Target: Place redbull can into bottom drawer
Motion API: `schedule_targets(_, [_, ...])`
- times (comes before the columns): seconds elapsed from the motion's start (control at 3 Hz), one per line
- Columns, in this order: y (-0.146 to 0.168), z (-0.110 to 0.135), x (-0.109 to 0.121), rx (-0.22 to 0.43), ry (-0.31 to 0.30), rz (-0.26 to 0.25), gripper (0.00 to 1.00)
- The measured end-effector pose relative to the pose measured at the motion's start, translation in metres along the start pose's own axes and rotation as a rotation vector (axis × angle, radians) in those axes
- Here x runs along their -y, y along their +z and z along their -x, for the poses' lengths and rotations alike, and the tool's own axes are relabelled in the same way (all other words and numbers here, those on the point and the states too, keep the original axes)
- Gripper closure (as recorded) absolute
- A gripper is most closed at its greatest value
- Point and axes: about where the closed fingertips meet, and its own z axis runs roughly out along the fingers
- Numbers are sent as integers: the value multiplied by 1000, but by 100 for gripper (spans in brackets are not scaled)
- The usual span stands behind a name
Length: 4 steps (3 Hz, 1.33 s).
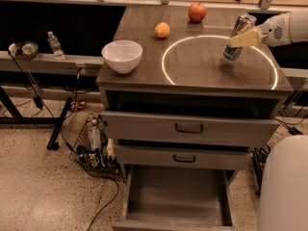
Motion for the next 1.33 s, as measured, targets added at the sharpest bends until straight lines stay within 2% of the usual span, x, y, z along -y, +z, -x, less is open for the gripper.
schedule_targets(0.33, [-25,23,-43,18,-42,113,100])
schedule_targets(0.67, [-27,24,-54,9,-51,149,100])
schedule_targets(1.0, [-27,24,-54,9,-51,149,100])
schedule_targets(1.33, [-42,27,-68,6,-87,167,100])
